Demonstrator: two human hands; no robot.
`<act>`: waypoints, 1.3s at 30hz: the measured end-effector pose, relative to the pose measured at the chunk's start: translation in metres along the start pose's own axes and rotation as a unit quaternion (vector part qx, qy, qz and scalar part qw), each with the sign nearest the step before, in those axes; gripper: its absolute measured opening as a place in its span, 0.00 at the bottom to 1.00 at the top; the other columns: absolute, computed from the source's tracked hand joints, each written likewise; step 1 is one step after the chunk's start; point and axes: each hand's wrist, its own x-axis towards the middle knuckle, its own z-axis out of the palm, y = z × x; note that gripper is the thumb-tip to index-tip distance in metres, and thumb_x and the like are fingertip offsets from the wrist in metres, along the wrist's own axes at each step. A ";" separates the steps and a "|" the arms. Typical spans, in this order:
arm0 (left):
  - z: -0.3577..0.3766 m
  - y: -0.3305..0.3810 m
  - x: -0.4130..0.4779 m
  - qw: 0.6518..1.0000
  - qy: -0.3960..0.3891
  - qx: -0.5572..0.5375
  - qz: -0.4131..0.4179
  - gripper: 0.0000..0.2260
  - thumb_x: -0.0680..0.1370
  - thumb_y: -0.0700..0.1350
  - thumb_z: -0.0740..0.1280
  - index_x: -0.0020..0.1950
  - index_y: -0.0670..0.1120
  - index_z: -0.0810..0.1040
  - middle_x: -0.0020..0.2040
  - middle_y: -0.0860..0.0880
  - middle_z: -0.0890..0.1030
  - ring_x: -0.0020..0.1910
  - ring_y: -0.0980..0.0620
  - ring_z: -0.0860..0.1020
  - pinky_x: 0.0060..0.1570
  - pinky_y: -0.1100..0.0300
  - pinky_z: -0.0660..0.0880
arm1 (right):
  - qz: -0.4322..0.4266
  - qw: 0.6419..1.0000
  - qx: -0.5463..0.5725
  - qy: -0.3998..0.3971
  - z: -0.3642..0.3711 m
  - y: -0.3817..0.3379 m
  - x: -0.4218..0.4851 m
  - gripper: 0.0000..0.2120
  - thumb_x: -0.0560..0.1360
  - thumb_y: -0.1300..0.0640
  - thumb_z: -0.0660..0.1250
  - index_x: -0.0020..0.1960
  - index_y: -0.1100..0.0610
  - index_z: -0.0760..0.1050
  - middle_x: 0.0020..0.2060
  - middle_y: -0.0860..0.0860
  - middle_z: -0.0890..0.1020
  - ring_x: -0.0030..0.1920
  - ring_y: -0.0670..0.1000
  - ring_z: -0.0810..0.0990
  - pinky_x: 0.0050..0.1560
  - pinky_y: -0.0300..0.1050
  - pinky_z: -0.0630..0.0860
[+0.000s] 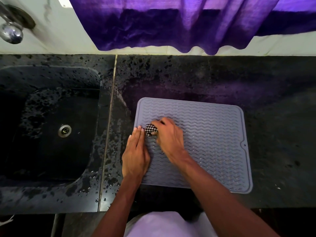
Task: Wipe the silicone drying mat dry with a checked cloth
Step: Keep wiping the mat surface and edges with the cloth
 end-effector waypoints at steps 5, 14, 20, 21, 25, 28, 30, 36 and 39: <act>0.003 -0.003 0.000 1.000 0.013 0.000 0.011 0.24 0.80 0.40 0.54 0.76 0.38 0.70 0.77 0.45 0.70 0.78 0.49 0.66 0.76 0.51 0.64 | 0.063 0.997 -0.016 0.037 -0.024 0.048 -0.027 0.24 0.68 0.66 0.73 0.61 0.50 0.78 0.52 0.50 0.81 0.54 0.53 0.78 0.48 0.51 0.80; 0.003 0.000 -0.002 1.000 0.014 0.000 0.005 0.24 0.81 0.42 0.53 0.76 0.38 0.70 0.77 0.45 0.71 0.77 0.49 0.67 0.75 0.49 0.66 | 0.245 0.966 -0.067 0.046 -0.083 0.166 -0.079 0.23 0.69 0.63 0.72 0.61 0.47 0.78 0.54 0.50 0.80 0.53 0.57 0.78 0.48 0.54 0.78; 0.003 0.003 -0.002 1.000 0.021 0.018 0.011 0.23 0.81 0.41 0.53 0.75 0.36 0.71 0.75 0.42 0.72 0.76 0.46 0.69 0.73 0.45 0.70 | 0.273 0.955 -0.100 0.062 -0.106 0.169 -0.082 0.21 0.66 0.65 0.70 0.57 0.51 0.79 0.47 0.56 0.80 0.48 0.63 0.78 0.42 0.53 0.76; 0.003 0.004 -0.002 0.999 0.021 0.021 0.012 0.23 0.81 0.41 0.52 0.75 0.36 0.71 0.75 0.42 0.72 0.76 0.45 0.69 0.72 0.45 0.70 | 0.250 0.963 -0.080 0.070 -0.103 0.159 -0.077 0.20 0.67 0.65 0.70 0.57 0.51 0.79 0.47 0.55 0.80 0.48 0.61 0.78 0.44 0.52 0.76; 0.003 0.003 -0.002 1.000 0.015 0.022 0.012 0.23 0.82 0.41 0.53 0.75 0.36 0.70 0.76 0.42 0.71 0.76 0.46 0.68 0.74 0.45 0.69 | 0.123 0.990 0.011 0.072 -0.069 0.099 -0.045 0.18 0.70 0.62 0.72 0.59 0.49 0.79 0.51 0.48 0.82 0.50 0.49 0.78 0.52 0.41 0.73; 0.003 0.001 -0.002 0.999 0.015 0.024 0.017 0.23 0.82 0.41 0.53 0.76 0.36 0.70 0.77 0.43 0.70 0.77 0.47 0.67 0.76 0.48 0.65 | 0.067 0.997 0.020 0.034 -0.038 0.058 -0.029 0.18 0.71 0.62 0.71 0.60 0.50 0.79 0.52 0.48 0.81 0.53 0.50 0.77 0.52 0.42 0.76; 0.003 0.001 -0.002 1.000 0.018 0.016 0.015 0.23 0.82 0.42 0.52 0.76 0.36 0.70 0.77 0.43 0.71 0.77 0.47 0.67 0.79 0.50 0.59 | 0.064 0.998 0.001 0.011 -0.031 0.055 -0.028 0.19 0.71 0.61 0.70 0.61 0.51 0.78 0.52 0.48 0.80 0.55 0.52 0.77 0.51 0.50 0.79; 0.003 0.003 -0.002 1.000 0.021 -0.001 0.006 0.24 0.82 0.43 0.52 0.76 0.37 0.70 0.77 0.44 0.70 0.78 0.49 0.66 0.80 0.52 0.56 | 0.111 0.992 -0.054 0.023 -0.058 0.120 -0.050 0.20 0.70 0.61 0.72 0.60 0.47 0.78 0.52 0.48 0.81 0.52 0.53 0.79 0.47 0.48 0.78; 0.003 0.002 -0.002 1.000 0.023 0.001 0.008 0.23 0.82 0.43 0.52 0.76 0.37 0.71 0.77 0.44 0.70 0.78 0.48 0.66 0.79 0.50 0.58 | 0.172 0.982 -0.076 0.023 -0.083 0.159 -0.069 0.21 0.69 0.61 0.71 0.59 0.46 0.78 0.53 0.48 0.81 0.52 0.56 0.80 0.48 0.51 0.78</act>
